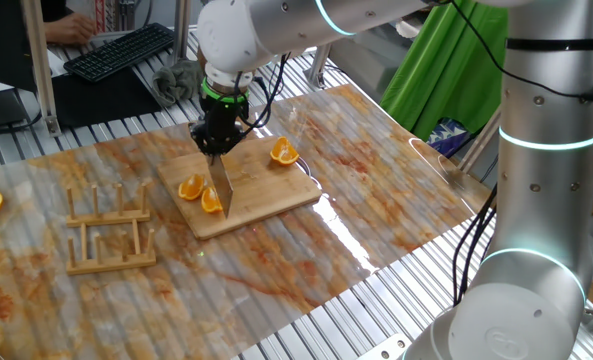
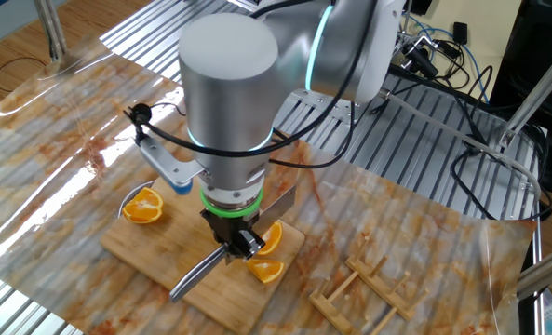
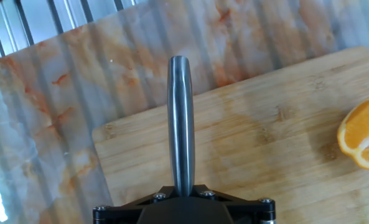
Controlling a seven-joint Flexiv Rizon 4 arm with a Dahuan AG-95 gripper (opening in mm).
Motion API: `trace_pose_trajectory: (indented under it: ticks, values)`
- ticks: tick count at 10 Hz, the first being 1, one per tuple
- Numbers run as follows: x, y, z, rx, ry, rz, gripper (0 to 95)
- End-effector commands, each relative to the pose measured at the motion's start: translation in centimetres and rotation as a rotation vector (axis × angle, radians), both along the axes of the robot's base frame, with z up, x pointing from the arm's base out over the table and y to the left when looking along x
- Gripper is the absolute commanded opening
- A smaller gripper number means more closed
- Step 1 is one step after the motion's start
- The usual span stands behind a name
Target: Chop the orange
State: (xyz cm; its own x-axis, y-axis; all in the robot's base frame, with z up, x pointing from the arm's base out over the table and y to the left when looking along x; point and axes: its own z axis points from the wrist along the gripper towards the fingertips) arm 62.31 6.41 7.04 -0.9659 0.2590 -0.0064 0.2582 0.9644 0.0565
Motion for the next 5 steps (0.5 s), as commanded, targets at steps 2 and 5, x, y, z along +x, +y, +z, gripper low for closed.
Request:
trace_pose_trajectory:
  ticks: [2, 5]
  values:
    - [-0.32, 0.37, 0.33, 0.001, 0.001, 0.013, 0.0]
    - [-0.45, 0.6, 0.45, -0.01, -0.013, 0.042, 0.0]
